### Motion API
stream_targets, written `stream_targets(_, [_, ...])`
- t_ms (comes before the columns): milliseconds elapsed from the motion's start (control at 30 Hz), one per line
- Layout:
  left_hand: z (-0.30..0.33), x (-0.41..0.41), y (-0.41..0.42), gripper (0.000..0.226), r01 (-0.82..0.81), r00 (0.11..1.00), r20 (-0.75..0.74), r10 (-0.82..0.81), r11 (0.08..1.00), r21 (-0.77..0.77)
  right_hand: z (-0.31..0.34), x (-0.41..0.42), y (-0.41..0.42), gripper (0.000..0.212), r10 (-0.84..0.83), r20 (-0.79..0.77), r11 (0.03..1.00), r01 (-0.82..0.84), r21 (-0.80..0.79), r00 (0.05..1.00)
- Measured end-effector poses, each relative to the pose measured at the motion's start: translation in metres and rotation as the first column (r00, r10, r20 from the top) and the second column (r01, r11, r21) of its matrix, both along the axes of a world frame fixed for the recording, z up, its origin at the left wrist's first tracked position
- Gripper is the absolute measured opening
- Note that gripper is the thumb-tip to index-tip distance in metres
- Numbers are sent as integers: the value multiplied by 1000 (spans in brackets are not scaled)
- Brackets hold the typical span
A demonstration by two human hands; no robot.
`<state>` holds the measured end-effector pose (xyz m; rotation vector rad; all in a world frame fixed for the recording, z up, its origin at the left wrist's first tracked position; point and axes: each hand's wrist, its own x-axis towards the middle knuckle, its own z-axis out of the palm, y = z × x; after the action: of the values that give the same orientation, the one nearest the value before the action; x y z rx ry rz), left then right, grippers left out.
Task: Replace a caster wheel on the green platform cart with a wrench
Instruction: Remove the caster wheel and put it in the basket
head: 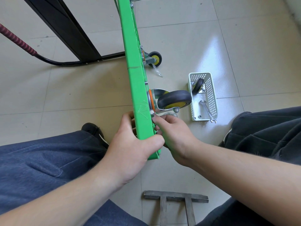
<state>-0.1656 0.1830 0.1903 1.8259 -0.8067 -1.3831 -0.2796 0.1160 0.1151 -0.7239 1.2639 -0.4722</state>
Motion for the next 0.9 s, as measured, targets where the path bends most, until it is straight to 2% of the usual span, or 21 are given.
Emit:
stream_targets(67, [0, 0, 0, 57, -5, 1000, -3, 5, 1000, -4, -1, -1, 1, 26, -12, 37, 1000, 12, -8, 999])
stream_targets(200, [0, 0, 0, 56, -8, 1000, -2, 8, 1000, -4, 1, 0, 3, 6, -17, 44, 1000, 17, -15, 999])
stream_targets(333, [1, 0, 0, 58, -4, 1000, -1, 4, 1000, -1, 5, 0, 1, 6, -57, 125, 996, 48, 76, 990])
stream_targets(433, [1, 0, 0, 57, -4, 1000, -16, 3, 1000, -8, 8, 0, 0, 3, -65, 124, 991, 50, 123, 990])
stream_targets(567, [1, -1, 0, 56, -2, 1000, -17, 2, 1000, -11, 1, 1, 0, 23, -13, 41, 999, 11, 52, 999])
stream_targets(667, [0, 0, 0, 58, -4, 1000, -9, 4, 1000, -5, -1, 0, 1, 28, 1, 18, 1000, -1, -4, 1000])
stream_targets(800, [1, 0, 0, 59, -5, 1000, -3, 5, 1000, 0, -2, -1, 0, 11, 8, 30, 999, -7, -31, 1000])
stream_targets(900, [0, 0, 0, 59, -6, 1000, -7, 6, 1000, 4, -3, -1, 2, 9, 1, 43, 1000, 0, -21, 999])
